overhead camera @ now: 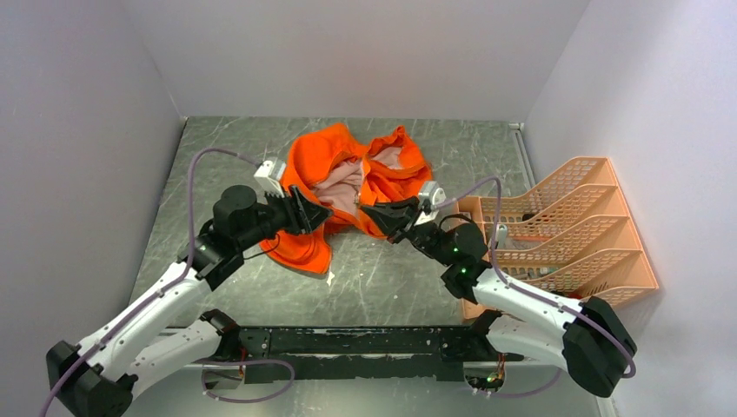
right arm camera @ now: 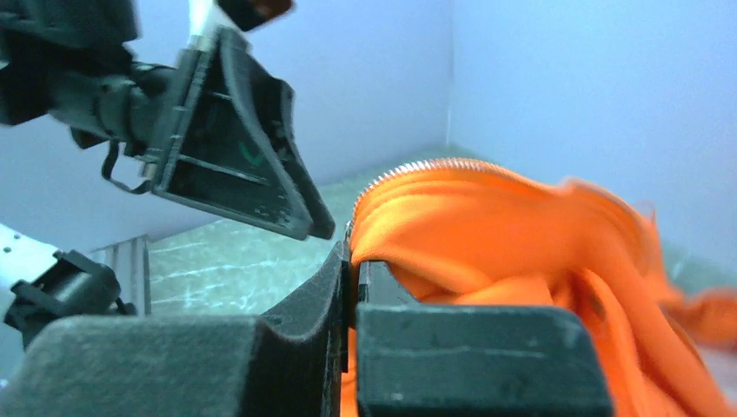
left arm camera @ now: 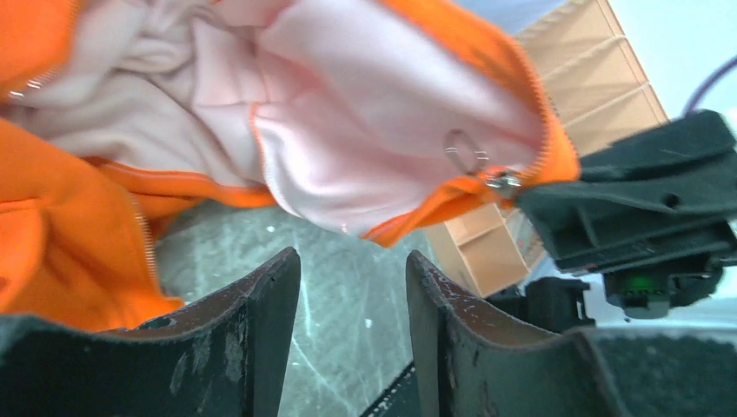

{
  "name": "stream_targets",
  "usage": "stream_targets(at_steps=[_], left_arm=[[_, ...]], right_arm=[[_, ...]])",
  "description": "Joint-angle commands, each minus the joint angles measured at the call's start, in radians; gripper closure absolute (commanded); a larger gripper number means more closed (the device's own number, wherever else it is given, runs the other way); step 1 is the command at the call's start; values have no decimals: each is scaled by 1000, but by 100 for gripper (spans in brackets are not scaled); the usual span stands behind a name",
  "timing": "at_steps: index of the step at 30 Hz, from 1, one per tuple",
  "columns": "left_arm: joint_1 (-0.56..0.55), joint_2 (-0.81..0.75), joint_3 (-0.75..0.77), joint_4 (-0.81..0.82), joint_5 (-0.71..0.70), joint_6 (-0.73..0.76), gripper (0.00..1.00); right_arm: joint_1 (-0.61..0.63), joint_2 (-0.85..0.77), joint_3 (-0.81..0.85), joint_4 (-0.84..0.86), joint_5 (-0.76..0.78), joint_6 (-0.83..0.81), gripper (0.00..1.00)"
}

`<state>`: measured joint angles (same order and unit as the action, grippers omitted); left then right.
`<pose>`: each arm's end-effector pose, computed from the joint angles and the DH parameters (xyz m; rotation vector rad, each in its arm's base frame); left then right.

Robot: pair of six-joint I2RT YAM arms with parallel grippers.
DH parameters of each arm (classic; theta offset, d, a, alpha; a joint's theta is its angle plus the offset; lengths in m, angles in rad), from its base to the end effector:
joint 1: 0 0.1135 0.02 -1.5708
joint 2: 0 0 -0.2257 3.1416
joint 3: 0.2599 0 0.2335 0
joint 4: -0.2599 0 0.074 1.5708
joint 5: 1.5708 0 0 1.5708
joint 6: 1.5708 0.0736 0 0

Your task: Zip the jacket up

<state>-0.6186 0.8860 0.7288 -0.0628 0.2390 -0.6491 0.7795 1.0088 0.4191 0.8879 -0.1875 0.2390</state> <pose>0.1948 -0.1600 0.2805 0.1554 1.9228 -1.0968 0.1756 0.1929 0.2719 -0.5191 1.2387 0.9886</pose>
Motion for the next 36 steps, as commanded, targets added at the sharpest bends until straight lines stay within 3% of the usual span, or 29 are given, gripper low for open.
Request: stream_targets(at_steps=[1, 2, 3, 5, 11, 27, 36], left_arm=[[-3, -67, 53, -158, -186, 83, 46], [-3, -81, 54, -162, -194, 88, 46], [-3, -91, 52, -161, -198, 91, 46], [-3, -101, 44, -153, -199, 97, 46], [-2, -86, 40, -153, -173, 101, 46], [-3, -44, 25, -116, -112, 91, 45], [-3, 42, 8, -210, -111, 51, 44]], right_arm=[[-7, 15, 96, 170, -224, -377, 100], [-8, 32, 92, 162, -73, -360, 100], [-29, 51, 45, 270, -30, -349, 100], [-54, 84, -31, 486, -91, -306, 100], [-58, 106, -58, 513, -68, -255, 100], [-74, 36, -76, 390, -96, -132, 100], [-80, -95, -110, 215, -52, -87, 100]])
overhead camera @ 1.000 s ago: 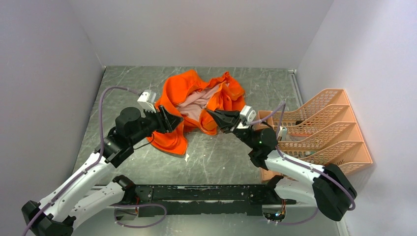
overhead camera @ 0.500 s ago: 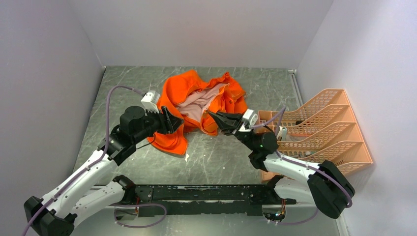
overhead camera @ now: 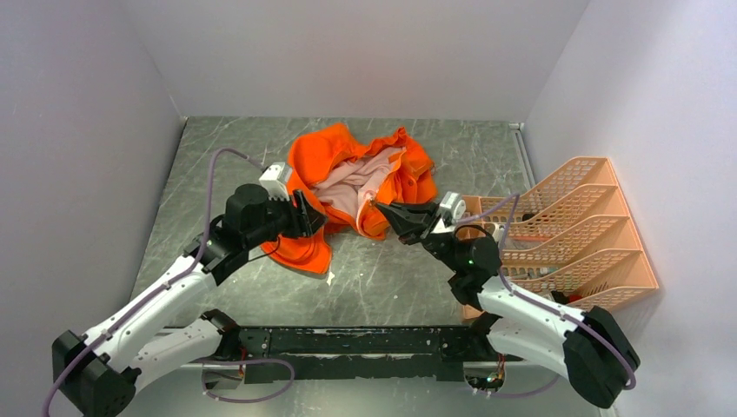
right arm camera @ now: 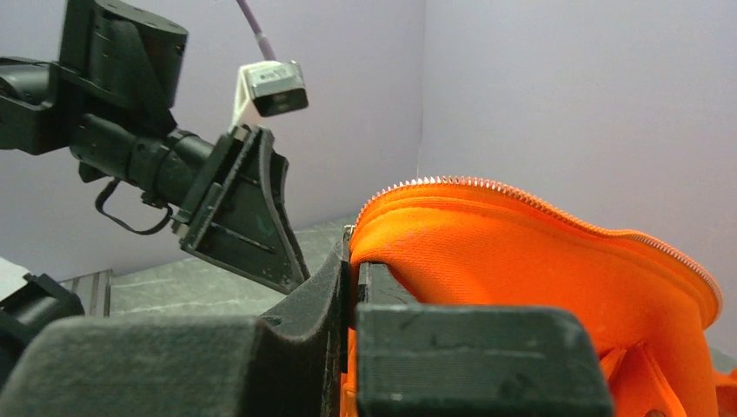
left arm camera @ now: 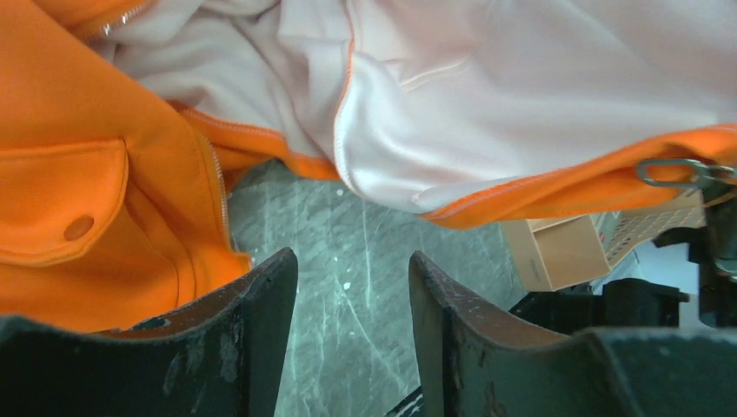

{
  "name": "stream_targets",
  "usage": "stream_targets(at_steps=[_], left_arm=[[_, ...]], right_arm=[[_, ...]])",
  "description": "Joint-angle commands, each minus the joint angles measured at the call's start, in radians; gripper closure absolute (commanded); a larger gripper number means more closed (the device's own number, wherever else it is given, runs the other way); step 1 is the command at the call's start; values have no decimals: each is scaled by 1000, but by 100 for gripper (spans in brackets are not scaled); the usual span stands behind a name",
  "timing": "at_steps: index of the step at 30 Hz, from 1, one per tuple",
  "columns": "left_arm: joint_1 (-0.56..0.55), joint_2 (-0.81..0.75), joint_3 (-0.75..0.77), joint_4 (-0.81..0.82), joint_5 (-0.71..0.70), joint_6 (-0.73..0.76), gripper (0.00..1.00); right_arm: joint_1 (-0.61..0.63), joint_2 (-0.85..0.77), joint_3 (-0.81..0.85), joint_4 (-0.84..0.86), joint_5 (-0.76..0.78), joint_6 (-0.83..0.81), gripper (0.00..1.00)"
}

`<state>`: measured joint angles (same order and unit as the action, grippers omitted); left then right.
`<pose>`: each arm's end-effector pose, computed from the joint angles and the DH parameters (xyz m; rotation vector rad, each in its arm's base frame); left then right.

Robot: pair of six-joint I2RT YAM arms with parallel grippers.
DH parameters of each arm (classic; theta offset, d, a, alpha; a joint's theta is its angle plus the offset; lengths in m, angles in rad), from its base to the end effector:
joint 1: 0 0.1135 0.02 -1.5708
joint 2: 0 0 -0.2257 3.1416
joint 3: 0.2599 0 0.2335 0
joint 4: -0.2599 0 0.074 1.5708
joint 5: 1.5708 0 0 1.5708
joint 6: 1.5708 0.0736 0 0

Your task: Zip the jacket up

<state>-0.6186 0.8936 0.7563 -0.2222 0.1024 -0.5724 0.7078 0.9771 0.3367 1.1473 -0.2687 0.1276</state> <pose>0.1978 -0.1500 0.2662 0.1191 2.0306 -0.8758 0.1676 0.1691 0.2842 -0.5553 0.9793 0.8918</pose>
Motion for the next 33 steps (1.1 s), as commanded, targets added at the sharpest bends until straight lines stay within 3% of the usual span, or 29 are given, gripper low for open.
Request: stream_targets(at_steps=[1, 13, 21, 33], left_arm=[[-3, 48, -20, -67, 17, -36, 44], [-19, 297, 8, -224, -10, -74, 44], [-72, 513, 109, -308, -88, -44, 47], [-116, 641, 145, -371, -191, -24, 46]], right_arm=[[-8, -79, -33, -64, 33, 24, 100], [-15, -197, -75, -173, 53, 41, 100], [-19, -212, -92, -174, 57, 58, 100], [-21, -221, -95, -191, 54, 63, 100]])
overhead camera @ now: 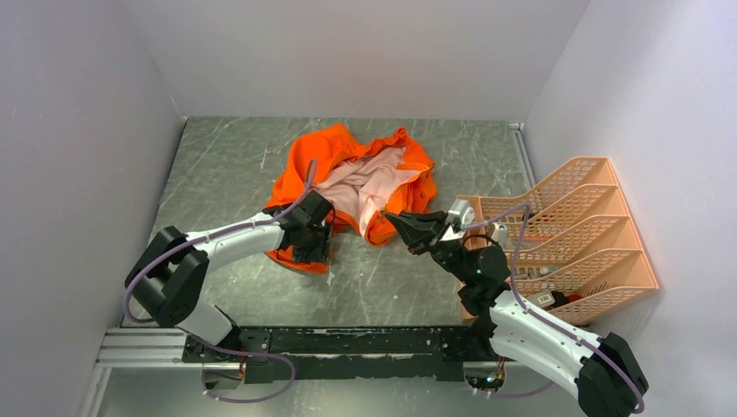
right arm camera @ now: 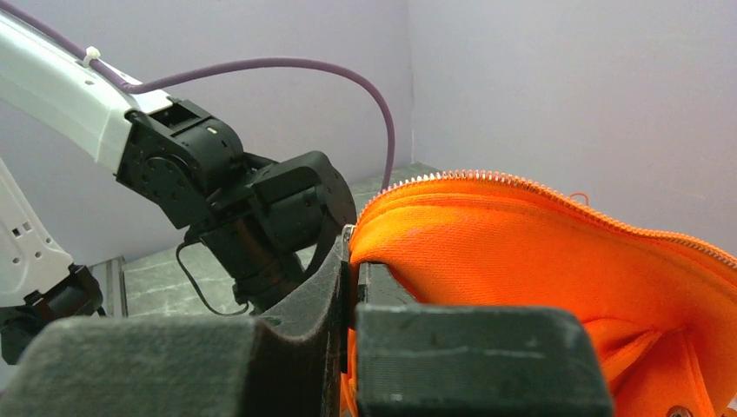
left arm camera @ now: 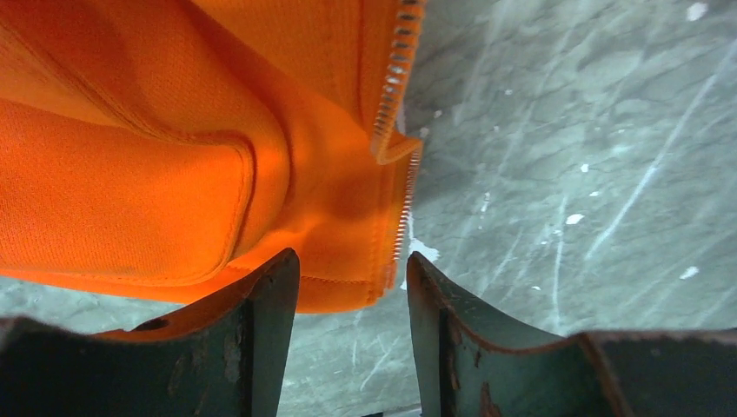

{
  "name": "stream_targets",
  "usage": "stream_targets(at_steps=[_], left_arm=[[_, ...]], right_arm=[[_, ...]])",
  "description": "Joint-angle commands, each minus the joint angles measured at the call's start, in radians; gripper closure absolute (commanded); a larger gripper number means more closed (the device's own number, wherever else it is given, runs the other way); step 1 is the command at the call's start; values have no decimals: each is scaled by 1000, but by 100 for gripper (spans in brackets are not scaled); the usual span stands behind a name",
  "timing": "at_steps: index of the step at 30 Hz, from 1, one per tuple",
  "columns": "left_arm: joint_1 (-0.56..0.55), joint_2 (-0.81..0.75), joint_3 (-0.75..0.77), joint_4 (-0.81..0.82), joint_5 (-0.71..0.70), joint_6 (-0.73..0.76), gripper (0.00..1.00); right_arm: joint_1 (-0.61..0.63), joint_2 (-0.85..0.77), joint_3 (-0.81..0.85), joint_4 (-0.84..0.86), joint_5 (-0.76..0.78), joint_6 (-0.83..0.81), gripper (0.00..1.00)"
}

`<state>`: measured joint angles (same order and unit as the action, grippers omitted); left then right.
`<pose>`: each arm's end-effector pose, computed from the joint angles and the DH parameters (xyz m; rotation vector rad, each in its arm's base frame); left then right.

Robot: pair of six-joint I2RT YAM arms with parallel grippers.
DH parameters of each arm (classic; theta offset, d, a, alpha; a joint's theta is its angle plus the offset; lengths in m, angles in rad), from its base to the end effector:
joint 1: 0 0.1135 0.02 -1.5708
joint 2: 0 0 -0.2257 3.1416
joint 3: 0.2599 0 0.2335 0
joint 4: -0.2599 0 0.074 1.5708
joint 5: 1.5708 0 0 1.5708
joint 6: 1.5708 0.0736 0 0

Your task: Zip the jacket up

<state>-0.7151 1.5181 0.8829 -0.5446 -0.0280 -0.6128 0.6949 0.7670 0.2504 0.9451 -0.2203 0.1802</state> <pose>0.2140 -0.1831 0.1169 0.1354 2.7968 -0.3108 0.1556 0.1506 0.2714 -0.4976 1.0915 0.8980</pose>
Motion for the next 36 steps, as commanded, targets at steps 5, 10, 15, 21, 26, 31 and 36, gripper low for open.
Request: stream_targets(at_steps=[5, 10, 15, 21, 26, 31, 36], left_arm=[[-34, 41, 19, -63, -94, 17, 45], [-44, 60, 10, -56, -77, 21, 39], [-60, 95, 7, -61, -82, 21, 36], [-73, 121, 5, -93, -128, 3, 37], [-76, 106, 9, -106, -138, -7, 40], [-78, 59, 29, -125, -158, -14, 39], [-78, 25, 54, -156, -189, -23, 37]], right_arm=[[-11, 7, -11, 29, -2, 29, 100], [-11, 12, -7, 21, 0, 26, 100], [-12, 19, -6, 24, -5, 34, 100], [-12, 23, -8, 29, -6, 38, 100], [-13, 24, -13, 36, -7, 44, 100], [-13, 25, -19, 41, -9, 46, 100], [-14, 32, -22, 54, -14, 54, 100]])
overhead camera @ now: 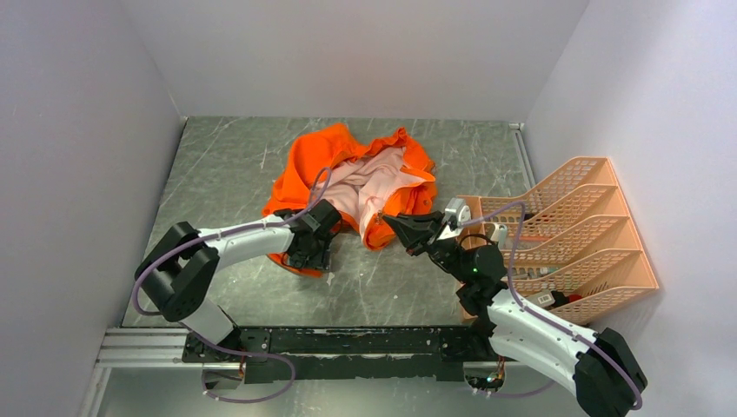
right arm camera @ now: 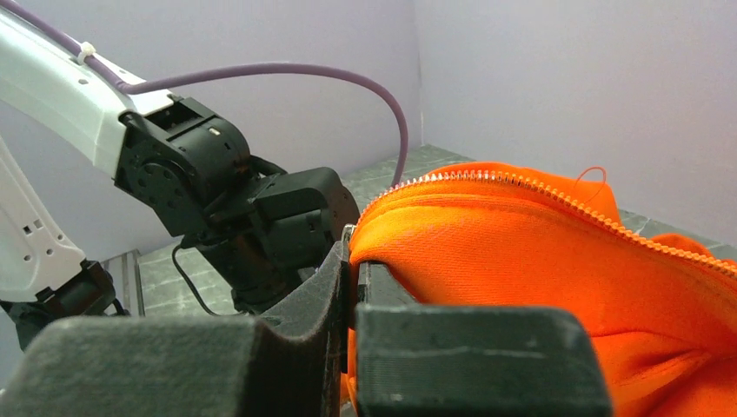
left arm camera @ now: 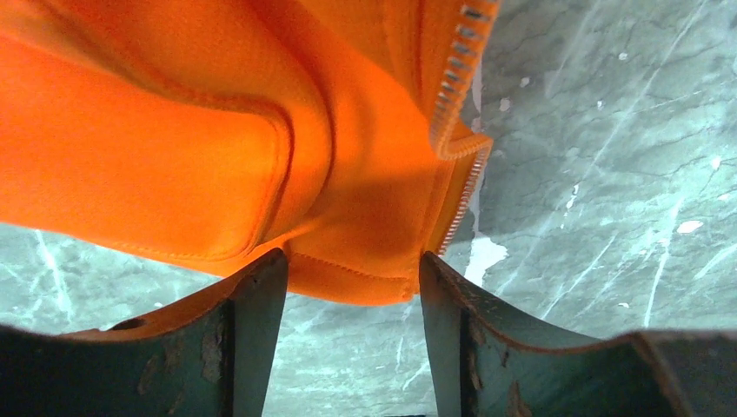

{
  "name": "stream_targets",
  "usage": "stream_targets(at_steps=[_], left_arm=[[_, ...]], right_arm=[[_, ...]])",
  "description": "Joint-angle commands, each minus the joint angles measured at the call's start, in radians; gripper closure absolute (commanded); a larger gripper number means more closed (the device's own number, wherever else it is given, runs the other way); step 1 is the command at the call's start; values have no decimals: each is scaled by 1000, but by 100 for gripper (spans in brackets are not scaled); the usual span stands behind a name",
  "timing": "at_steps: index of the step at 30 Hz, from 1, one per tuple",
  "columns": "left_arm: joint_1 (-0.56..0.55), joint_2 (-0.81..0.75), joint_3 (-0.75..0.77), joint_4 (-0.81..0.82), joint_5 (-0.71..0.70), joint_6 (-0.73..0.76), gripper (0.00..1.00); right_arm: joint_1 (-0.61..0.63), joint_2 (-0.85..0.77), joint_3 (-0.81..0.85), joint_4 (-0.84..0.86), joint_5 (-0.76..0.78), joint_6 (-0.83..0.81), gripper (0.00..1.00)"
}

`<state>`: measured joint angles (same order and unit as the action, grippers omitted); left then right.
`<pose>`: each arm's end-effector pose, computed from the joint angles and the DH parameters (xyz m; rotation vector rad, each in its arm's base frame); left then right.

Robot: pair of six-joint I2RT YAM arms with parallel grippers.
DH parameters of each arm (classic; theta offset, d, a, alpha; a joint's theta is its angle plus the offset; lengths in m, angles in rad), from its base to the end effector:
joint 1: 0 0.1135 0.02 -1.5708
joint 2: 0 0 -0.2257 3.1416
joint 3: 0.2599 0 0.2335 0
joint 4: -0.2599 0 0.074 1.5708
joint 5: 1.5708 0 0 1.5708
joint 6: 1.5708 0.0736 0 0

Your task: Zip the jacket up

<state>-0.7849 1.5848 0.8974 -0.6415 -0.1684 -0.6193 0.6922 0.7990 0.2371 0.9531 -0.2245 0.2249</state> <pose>0.2003 -0.1826 0.1001 0.2065 2.8414 -0.0401 0.1591 0.1532 0.2614 -0.4843 1.1440 0.9340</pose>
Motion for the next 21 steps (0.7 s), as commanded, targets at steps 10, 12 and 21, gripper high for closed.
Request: stream_targets(at_steps=[10, 12, 21], left_arm=[[-8, -31, 35, -51, -61, -16, 35], [-8, -24, 29, -35, -48, -11, 36], [-11, 17, 22, -3, -20, 6, 37]], right_arm=[[-13, -6, -15, 46, -10, 12, 100], [-12, -7, -12, 43, -12, 10, 100], [-13, -2, -13, 42, -17, 9, 100]])
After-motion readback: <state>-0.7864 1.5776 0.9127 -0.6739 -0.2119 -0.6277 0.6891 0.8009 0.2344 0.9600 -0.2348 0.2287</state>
